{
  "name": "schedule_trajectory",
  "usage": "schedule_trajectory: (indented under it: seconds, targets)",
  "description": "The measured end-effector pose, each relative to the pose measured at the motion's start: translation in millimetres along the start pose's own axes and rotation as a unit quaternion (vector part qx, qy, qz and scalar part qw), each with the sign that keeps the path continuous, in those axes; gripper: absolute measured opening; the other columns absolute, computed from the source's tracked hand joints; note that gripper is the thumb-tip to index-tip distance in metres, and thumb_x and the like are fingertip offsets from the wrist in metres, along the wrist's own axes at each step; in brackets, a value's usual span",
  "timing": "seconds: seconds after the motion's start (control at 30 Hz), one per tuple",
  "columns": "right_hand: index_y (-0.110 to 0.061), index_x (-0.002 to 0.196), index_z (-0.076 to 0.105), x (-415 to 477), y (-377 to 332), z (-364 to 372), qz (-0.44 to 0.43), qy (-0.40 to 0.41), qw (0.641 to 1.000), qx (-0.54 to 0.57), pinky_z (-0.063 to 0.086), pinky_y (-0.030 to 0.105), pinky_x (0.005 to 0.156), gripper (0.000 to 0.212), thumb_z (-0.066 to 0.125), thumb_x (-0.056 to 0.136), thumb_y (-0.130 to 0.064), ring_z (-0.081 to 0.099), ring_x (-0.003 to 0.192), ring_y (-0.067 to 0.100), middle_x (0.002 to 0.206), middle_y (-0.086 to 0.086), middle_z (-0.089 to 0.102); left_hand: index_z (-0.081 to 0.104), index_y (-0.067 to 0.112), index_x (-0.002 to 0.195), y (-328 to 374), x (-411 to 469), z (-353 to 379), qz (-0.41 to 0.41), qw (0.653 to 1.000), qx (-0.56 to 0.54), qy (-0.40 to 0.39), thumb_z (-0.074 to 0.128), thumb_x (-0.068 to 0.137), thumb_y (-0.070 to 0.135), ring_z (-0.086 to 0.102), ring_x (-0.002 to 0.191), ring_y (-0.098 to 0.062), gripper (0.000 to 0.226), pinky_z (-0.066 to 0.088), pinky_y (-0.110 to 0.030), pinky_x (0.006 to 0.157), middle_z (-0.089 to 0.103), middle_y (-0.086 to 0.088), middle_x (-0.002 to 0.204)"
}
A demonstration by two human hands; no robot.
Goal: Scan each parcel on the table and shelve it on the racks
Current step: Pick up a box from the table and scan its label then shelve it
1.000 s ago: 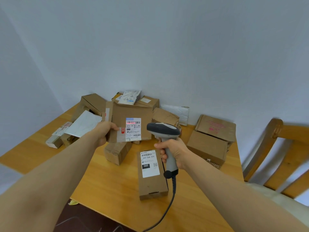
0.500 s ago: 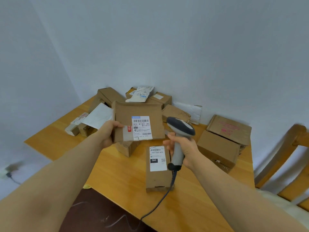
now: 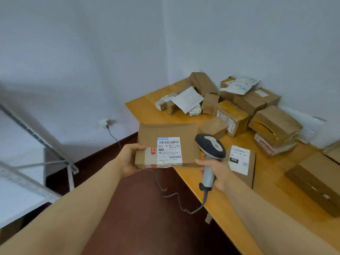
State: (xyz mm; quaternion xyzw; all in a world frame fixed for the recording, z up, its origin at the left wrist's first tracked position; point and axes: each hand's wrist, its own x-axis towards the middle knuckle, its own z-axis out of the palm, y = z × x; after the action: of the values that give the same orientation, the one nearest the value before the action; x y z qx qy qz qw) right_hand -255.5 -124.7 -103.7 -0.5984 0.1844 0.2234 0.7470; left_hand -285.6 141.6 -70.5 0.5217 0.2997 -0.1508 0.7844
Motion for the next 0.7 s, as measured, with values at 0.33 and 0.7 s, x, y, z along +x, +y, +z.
schedule_trajectory:
  seconds: [0.33,0.7]
  targets:
    - [-0.008,0.096,0.064,-84.0,84.3,231.8,-0.03,-0.125,0.987,-0.095,0.05,0.031,0.058,0.034,0.081,0.069,0.002,0.065,0.074,0.024,0.088,0.011,0.069,0.059,0.027,0.123,-24.8,-130.3,-234.8,0.127,0.967,-0.055,0.214,0.046,0.099,0.045,0.069,0.082,-0.02,0.033,0.055,-0.036,0.067,0.074,0.0,0.086]
    - [-0.004,0.09,0.065,-225.4,232.6,531.5,0.074,-0.275,0.953,-0.103,0.052,0.029,0.053,0.023,0.077,0.072,0.002,0.062,0.07,0.025,0.088,0.014,0.067,0.066,0.009,0.099,-49.5,-358.9,-518.5,0.244,0.883,-0.14,0.376,0.05,0.087,0.001,0.066,0.088,-0.03,0.021,0.054,-0.041,0.078,0.071,-0.016,0.098]
